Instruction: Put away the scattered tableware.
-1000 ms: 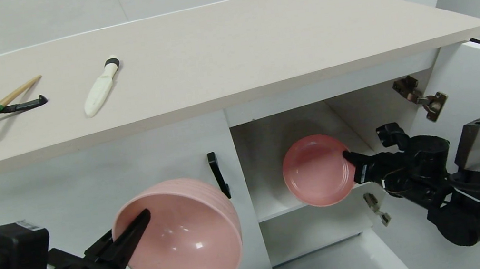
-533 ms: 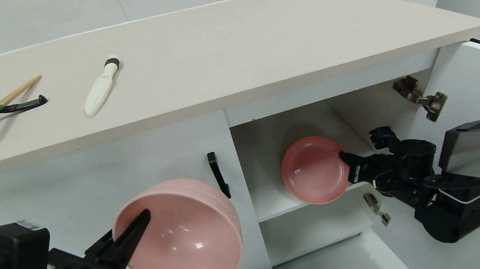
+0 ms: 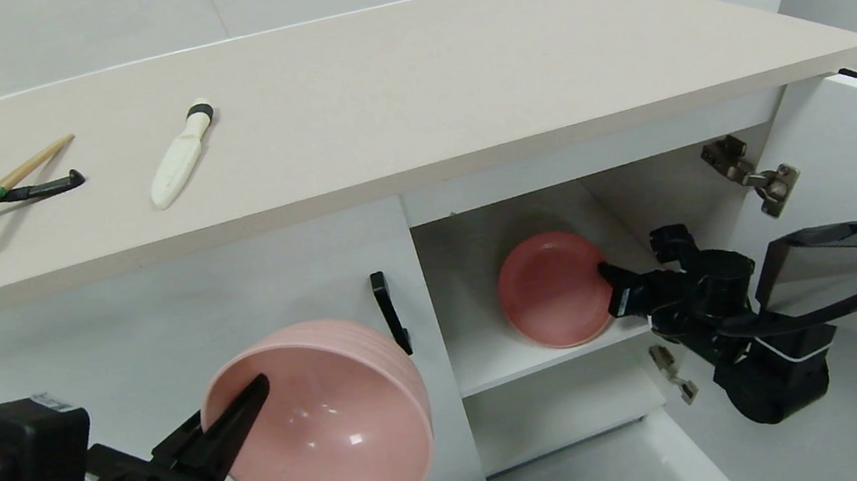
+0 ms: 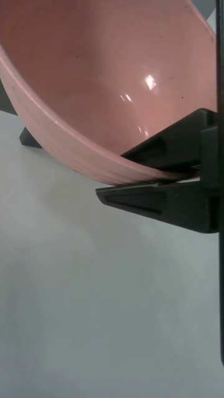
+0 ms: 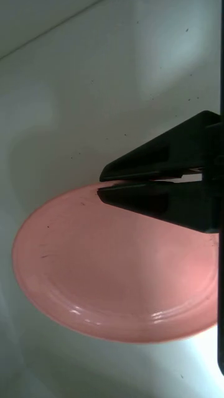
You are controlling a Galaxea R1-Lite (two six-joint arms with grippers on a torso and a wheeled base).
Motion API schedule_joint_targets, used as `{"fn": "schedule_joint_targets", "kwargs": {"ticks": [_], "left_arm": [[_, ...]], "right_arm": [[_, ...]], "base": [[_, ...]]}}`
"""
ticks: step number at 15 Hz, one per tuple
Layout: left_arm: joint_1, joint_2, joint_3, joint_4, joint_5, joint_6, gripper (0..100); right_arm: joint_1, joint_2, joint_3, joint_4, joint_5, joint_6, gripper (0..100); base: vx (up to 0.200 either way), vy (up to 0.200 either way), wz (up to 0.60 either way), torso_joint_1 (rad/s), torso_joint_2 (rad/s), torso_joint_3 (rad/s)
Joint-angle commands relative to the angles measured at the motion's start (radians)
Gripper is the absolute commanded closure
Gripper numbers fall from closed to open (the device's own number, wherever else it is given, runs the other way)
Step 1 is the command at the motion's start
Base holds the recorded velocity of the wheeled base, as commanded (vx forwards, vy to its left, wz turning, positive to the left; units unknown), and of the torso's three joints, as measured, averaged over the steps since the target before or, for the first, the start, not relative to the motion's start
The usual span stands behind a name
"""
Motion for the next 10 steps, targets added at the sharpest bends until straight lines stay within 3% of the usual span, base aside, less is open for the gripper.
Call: {"fn": "schedule_joint_targets", "kwargs": {"ticks": [1,8,9,10], "left_arm": [[0.0,0.004,0.0,0.002,0.0,0.0,100],[0.0,0.011,0.0,0.002,0.0,-0.003,100],[0.0,0.016,0.0,0.002,0.0,-0.003,100],[0.0,0.022,0.0,0.002,0.002,-0.003,100]], "right_arm": [[0.002,0.013,-0.025,-0.001,-0.002,0.001,100],[0.008,0.053,-0.048,-0.001,-0.033,0.002,100],[0.008,0.053,-0.048,-0.001,-0.033,0.001,0],[0.008,0.053,-0.048,-0.001,-0.031,0.001,0]], "base": [[0.0,0.0,0.0,0.0,0.0,0.0],[0.0,0.0,0.0,0.0,0.0,0.0],[0.0,0.0,0.0,0.0,0.0,0.0],[0.0,0.0,0.0,0.0,0.0,0.0]]}}
